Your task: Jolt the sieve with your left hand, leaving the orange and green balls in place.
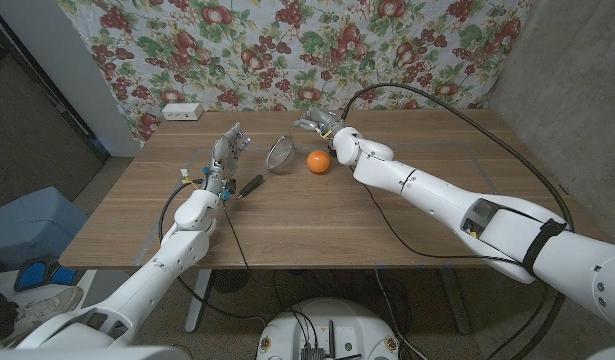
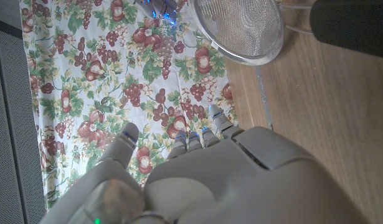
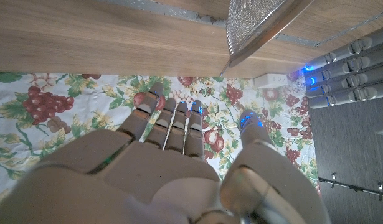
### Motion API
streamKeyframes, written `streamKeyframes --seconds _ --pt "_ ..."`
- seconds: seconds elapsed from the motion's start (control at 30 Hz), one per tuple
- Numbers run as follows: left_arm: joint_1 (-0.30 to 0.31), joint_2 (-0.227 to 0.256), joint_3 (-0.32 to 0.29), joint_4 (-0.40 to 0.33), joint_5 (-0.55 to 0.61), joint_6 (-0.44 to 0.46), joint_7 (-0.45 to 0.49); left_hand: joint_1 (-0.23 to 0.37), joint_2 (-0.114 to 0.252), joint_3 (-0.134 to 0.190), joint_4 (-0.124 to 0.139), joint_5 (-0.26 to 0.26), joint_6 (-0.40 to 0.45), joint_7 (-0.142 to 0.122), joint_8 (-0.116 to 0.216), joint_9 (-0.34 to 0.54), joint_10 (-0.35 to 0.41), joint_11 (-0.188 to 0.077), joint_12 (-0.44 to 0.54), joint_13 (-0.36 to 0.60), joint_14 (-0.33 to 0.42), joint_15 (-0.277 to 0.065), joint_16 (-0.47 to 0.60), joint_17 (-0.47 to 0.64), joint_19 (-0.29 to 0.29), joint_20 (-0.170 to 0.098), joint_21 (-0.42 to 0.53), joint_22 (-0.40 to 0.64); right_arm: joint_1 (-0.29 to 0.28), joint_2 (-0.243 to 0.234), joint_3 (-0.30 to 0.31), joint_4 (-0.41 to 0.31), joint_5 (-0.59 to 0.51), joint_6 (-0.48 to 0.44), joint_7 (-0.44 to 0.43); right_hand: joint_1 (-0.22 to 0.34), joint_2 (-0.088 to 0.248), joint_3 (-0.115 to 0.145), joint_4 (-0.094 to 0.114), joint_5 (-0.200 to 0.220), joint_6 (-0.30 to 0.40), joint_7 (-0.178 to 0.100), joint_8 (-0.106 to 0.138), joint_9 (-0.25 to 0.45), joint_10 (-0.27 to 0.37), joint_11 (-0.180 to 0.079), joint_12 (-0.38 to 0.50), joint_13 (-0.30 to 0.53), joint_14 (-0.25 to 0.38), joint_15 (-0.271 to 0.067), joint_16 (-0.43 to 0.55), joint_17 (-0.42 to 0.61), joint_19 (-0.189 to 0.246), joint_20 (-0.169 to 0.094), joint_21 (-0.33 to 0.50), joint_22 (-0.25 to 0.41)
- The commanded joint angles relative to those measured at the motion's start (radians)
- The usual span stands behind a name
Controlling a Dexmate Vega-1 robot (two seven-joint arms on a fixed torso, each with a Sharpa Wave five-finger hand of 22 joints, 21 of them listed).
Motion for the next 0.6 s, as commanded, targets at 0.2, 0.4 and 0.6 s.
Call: streamKeyframes --seconds 0.2,0.4,0.6 --pt "0.001 0.001 -0.002 0.001 0.0 -0.002 0.001 -0.007 0.039 0.001 -0.008 0.001 0.006 -0.001 0.003 0.003 0.004 -0.001 0.003 0.003 0.005 0.004 0.007 0.003 0.008 0.001 -0.005 0.005 0.03 0.038 -0.037 0.075 -0.018 -0.014 -0.003 0.026 -0.002 0.002 -0.005 -0.006 0.016 0.001 0.006 0.004 0.018 -0.001 0.004 0.003 0.009 -0.008 -0.002 -0.002 0.009 -0.003 -0.002 0.002" --pt "0.001 0.003 -0.003 -0.001 0.0 -0.001 0.001 -0.007 0.039 0.001 -0.009 0.001 0.006 -0.001 0.003 0.003 0.004 0.0 0.003 0.003 0.005 0.004 0.006 0.003 0.009 0.001 -0.007 0.005 0.038 0.045 -0.05 0.082 -0.025 -0.03 0.006 0.033 -0.004 0.0 -0.005 -0.008 0.021 0.002 0.007 0.004 0.025 -0.002 0.005 0.003 0.009 -0.008 -0.003 -0.003 0.01 -0.002 -0.003 0.002" --pt "0.004 0.003 -0.004 -0.004 -0.001 -0.003 0.004 -0.007 0.039 0.001 -0.009 0.001 0.005 -0.001 0.003 0.003 0.004 0.002 0.003 0.003 0.004 0.004 0.006 0.003 0.01 0.002 -0.009 0.005 0.051 0.058 -0.064 0.106 -0.025 -0.037 0.021 0.032 -0.007 -0.004 0.0 -0.01 0.026 0.007 0.008 0.004 0.027 0.004 0.005 0.004 0.01 -0.003 -0.004 -0.004 0.013 0.0 -0.004 0.002"
